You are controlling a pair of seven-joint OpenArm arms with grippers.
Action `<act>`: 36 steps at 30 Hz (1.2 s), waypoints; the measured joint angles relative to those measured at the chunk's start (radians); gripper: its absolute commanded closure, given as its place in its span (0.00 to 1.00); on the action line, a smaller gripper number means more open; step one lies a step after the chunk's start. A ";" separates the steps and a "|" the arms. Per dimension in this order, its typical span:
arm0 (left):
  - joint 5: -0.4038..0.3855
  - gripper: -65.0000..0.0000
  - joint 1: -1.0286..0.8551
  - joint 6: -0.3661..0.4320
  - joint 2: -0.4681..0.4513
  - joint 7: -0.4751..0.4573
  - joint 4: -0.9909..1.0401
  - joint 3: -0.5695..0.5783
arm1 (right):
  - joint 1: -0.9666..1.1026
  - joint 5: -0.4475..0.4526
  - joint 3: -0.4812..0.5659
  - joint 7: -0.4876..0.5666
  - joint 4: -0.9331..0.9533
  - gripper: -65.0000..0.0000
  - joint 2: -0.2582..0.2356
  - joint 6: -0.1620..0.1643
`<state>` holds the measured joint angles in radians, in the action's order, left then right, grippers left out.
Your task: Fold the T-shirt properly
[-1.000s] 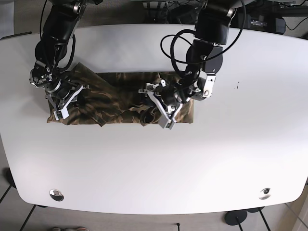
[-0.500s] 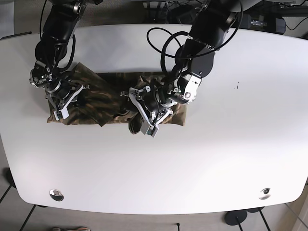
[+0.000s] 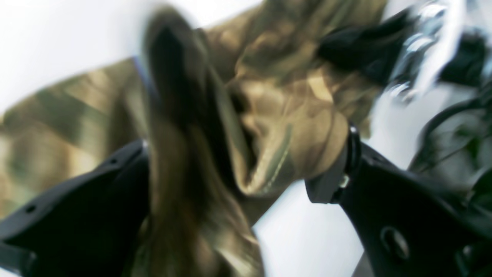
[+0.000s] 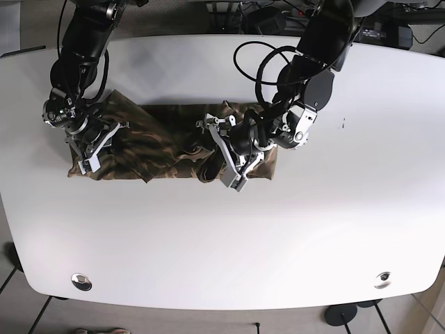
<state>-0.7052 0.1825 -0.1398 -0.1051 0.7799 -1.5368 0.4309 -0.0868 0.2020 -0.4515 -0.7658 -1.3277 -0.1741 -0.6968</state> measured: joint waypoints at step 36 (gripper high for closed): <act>0.207 0.88 -0.003 -0.176 -0.188 0.132 -0.055 -0.153 | 0.020 0.058 -0.002 -0.006 -0.011 0.88 0.000 0.001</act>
<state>-0.4980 0.1795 -0.3161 -0.2932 0.9119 -1.5921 0.2783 -0.0669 0.2600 -0.4538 -0.7715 -1.3384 -0.1738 -0.6960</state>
